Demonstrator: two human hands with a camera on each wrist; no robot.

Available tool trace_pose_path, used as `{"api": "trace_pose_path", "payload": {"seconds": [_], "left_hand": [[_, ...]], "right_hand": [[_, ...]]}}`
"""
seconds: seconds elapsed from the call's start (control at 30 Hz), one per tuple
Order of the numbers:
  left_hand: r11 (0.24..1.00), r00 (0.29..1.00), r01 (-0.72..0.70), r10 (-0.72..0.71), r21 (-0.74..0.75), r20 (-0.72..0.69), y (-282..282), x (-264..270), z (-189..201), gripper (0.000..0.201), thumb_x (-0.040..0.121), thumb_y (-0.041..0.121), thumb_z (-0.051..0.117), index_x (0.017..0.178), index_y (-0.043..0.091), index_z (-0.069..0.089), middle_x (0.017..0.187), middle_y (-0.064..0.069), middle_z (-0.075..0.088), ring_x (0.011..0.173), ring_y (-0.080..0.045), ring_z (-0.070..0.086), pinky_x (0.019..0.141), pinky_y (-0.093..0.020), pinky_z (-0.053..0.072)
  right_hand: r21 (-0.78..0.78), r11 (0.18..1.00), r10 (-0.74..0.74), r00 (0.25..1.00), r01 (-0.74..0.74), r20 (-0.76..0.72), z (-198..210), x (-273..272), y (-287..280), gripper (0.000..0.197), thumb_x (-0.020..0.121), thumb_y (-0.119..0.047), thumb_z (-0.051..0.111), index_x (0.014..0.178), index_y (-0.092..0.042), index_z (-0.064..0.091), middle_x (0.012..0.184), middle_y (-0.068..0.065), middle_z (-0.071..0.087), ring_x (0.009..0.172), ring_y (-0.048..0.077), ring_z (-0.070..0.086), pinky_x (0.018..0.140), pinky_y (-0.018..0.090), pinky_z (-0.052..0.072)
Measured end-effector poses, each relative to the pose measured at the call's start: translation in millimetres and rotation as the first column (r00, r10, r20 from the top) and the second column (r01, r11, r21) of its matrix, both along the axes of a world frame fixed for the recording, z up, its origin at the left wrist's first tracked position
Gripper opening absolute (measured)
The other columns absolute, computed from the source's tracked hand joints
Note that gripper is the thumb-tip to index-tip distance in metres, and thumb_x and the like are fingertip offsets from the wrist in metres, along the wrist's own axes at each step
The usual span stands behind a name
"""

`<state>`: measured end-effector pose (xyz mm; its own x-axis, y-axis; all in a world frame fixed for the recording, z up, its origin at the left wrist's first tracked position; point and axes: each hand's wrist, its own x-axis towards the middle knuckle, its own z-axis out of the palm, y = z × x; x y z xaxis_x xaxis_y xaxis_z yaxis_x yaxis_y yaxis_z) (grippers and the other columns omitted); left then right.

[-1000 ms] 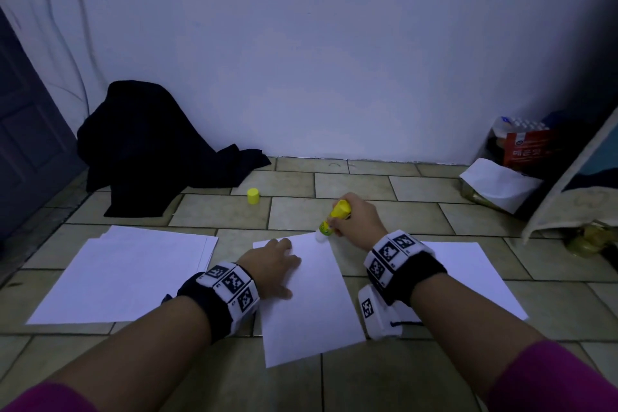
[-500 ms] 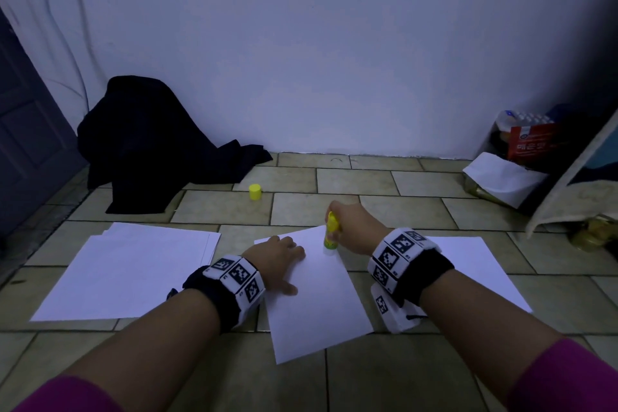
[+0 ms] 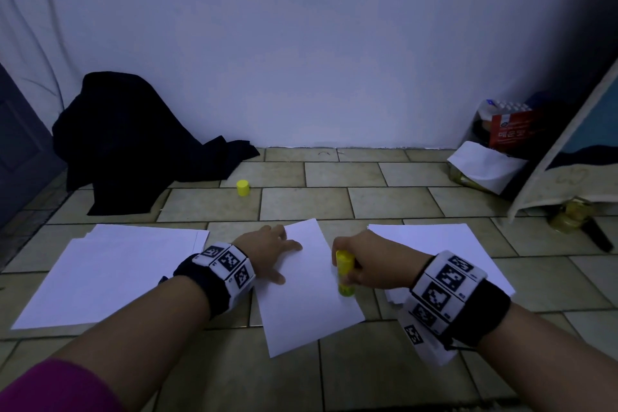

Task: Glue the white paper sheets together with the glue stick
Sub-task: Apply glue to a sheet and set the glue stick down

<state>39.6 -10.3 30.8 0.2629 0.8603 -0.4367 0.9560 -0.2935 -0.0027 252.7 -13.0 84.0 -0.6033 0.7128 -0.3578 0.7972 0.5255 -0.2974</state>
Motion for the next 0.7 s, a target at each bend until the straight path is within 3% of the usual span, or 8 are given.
{"api": "trace_pose_path", "payload": {"seconds": [0.13, 0.2, 0.3, 0.37, 0.4, 0.5, 0.6, 0.7], "left_hand": [[0.999, 0.999, 0.017, -0.018, -0.033, -0.041, -1.0, -2.8, -2.1, 0.072, 0.094, 0.038, 0.057, 0.152, 0.038, 0.015, 0.160, -0.002, 0.001, 0.144, -0.024, 0.016, 0.110, -0.042, 0.034], [0.999, 0.998, 0.015, -0.017, -0.031, -0.056, -2.5, -3.4, -3.2, 0.071, 0.095, 0.039, 0.054, 0.153, 0.038, 0.013, 0.161, 0.000, -0.006, 0.144, -0.025, 0.014, 0.110, -0.043, 0.035], [0.999, 0.995, -0.044, 0.045, 0.009, -0.090, -5.5, -3.2, -4.2, 0.071, 0.092, 0.050, 0.053, 0.152, 0.029, 0.020, 0.159, -0.003, 0.012, 0.138, -0.025, 0.028, 0.105, -0.041, 0.039], [0.991, 0.987, -0.115, 0.122, 0.066, -0.109, -9.3, -1.5, -3.9, 0.072, 0.088, 0.057, 0.055, 0.145, 0.021, 0.031, 0.147, -0.006, 0.033, 0.130, -0.025, 0.039, 0.099, -0.040, 0.042], [0.985, 0.981, -0.142, 0.153, 0.094, -0.119, -11.3, -1.2, -4.0, 0.073, 0.087, 0.059, 0.055, 0.142, 0.017, 0.033, 0.142, -0.007, 0.037, 0.128, -0.026, 0.040, 0.098, -0.039, 0.041], [0.979, 0.982, -0.169, 0.177, 0.113, -0.064, -14.5, -2.9, -7.0, 0.078, 0.088, 0.056, 0.056, 0.143, 0.008, 0.030, 0.151, -0.009, 0.022, 0.135, -0.026, 0.028, 0.102, -0.040, 0.039], [0.997, 0.997, -0.070, 0.069, 0.044, 0.032, -16.2, -2.0, -7.6, 0.067, 0.095, 0.040, 0.053, 0.150, 0.019, 0.020, 0.160, -0.002, 0.000, 0.140, -0.027, 0.021, 0.104, -0.044, 0.040], [0.999, 0.999, -0.022, 0.023, 0.045, -0.023, -15.0, 2.2, -4.5, 0.060, 0.097, 0.038, 0.048, 0.150, 0.025, 0.023, 0.155, -0.005, 0.018, 0.136, -0.028, 0.027, 0.101, -0.044, 0.042]], "right_hand": [[-0.046, 0.999, 0.031, 0.999, -0.029, 0.031, 2.0, 5.3, -0.4, 0.032, 0.085, -0.015, 0.068, 0.114, -0.012, 0.057, 0.110, 0.008, 0.060, 0.086, 0.014, 0.048, 0.068, 0.024, 0.043], [-0.057, 0.998, -0.035, 0.998, 0.032, -0.053, 4.2, 7.5, 5.7, 0.023, 0.083, -0.015, 0.070, 0.103, -0.014, 0.058, 0.102, 0.007, 0.062, 0.084, 0.017, 0.056, 0.072, 0.030, 0.050], [-0.062, 0.975, -0.222, 0.932, 0.213, -0.285, 5.5, 10.7, 21.2, 0.020, 0.081, -0.017, 0.074, 0.086, -0.015, 0.055, 0.087, 0.007, 0.065, 0.072, 0.021, 0.065, 0.069, 0.033, 0.056], [-0.055, 0.944, -0.317, 0.854, 0.324, -0.413, 4.1, 11.9, 31.6, 0.020, 0.080, -0.016, 0.074, 0.086, -0.009, 0.057, 0.085, 0.010, 0.067, 0.070, 0.022, 0.067, 0.069, 0.035, 0.057], [-0.062, 0.928, -0.354, 0.812, 0.369, -0.463, 2.9, 11.7, 36.1, 0.022, 0.081, -0.015, 0.074, 0.089, -0.004, 0.057, 0.086, 0.014, 0.068, 0.071, 0.025, 0.068, 0.071, 0.037, 0.057], [-0.095, 0.887, -0.427, 0.725, 0.452, -0.540, -2.9, 8.0, 46.5, 0.028, 0.083, -0.014, 0.072, 0.099, 0.002, 0.056, 0.087, 0.017, 0.068, 0.068, 0.026, 0.069, 0.070, 0.038, 0.057], [-0.075, 0.864, -0.455, 0.706, 0.499, -0.543, -14.5, -0.1, 57.7, 0.029, 0.083, -0.015, 0.072, 0.100, 0.000, 0.056, 0.091, 0.018, 0.067, 0.075, 0.031, 0.069, 0.072, 0.041, 0.057], [-0.049, 0.849, -0.469, 0.707, 0.526, -0.530, -26.3, -9.7, 68.4, 0.028, 0.082, -0.017, 0.072, 0.099, -0.005, 0.055, 0.097, 0.018, 0.064, 0.086, 0.033, 0.065, 0.077, 0.041, 0.055]]}}
